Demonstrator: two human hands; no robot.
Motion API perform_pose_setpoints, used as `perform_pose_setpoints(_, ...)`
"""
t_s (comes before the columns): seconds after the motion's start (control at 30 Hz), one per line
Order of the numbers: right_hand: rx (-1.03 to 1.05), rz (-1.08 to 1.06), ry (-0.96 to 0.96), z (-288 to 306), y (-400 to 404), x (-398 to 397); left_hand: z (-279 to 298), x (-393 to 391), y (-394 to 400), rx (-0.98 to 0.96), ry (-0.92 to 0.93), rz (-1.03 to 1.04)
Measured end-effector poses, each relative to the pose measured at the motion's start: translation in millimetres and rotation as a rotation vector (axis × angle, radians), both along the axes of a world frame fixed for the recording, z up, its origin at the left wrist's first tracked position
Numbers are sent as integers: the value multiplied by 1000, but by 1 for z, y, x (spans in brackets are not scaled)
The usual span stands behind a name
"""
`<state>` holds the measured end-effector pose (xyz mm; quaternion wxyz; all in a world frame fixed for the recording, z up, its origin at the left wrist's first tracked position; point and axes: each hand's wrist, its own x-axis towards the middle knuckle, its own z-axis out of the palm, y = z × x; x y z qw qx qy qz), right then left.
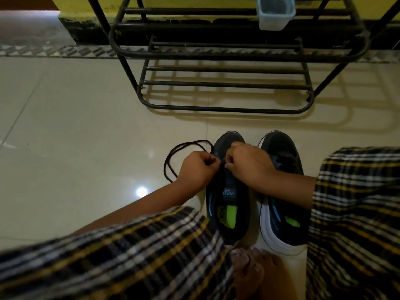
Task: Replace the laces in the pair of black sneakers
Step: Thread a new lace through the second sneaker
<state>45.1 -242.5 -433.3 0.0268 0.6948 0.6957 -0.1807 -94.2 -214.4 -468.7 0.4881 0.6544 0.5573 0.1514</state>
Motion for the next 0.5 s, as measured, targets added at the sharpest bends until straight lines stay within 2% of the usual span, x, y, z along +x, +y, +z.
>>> perform_pose_setpoints(0.5,-22,26,-74,1,1,-3,-2,-1,2,-21,-3,-13)
